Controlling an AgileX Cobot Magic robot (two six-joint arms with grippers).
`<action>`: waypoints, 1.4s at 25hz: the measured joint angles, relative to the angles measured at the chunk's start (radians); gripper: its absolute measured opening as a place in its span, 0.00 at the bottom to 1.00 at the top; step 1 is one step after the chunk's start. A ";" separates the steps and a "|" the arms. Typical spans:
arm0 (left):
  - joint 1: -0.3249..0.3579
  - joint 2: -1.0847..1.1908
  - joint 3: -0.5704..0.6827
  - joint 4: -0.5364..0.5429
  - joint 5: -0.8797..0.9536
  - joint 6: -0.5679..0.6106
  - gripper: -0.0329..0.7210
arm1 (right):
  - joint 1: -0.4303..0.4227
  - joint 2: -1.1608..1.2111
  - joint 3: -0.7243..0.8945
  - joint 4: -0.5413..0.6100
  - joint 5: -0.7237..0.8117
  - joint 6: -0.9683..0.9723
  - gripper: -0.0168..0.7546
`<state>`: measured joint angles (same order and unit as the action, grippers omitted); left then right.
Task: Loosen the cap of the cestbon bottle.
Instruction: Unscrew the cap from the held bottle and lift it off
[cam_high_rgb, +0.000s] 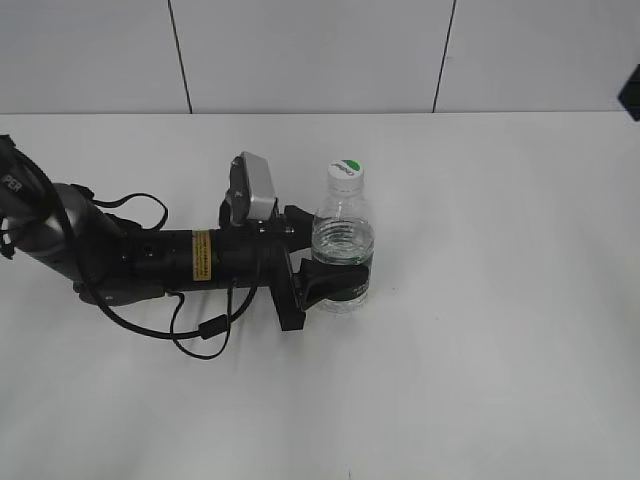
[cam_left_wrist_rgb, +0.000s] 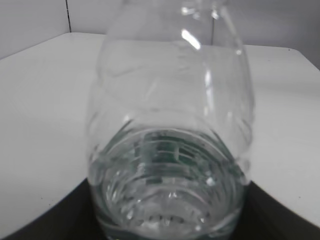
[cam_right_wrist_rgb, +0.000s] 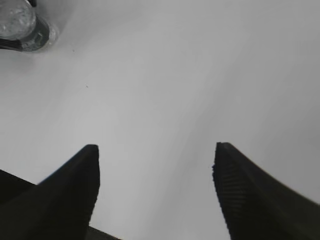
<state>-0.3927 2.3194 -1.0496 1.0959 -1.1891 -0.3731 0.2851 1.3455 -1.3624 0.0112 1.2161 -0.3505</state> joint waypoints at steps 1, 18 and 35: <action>0.000 0.000 0.000 0.000 0.000 0.000 0.59 | 0.020 0.023 -0.020 0.000 0.000 0.000 0.72; 0.000 0.000 0.000 0.000 0.010 0.000 0.59 | 0.264 0.372 -0.249 0.087 0.001 -0.026 0.67; 0.007 0.019 -0.001 -0.005 -0.039 0.000 0.59 | 0.337 0.578 -0.398 0.149 0.003 -0.078 0.67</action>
<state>-0.3855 2.3387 -1.0505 1.0911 -1.2286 -0.3731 0.6217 1.9234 -1.7602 0.1601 1.2192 -0.4286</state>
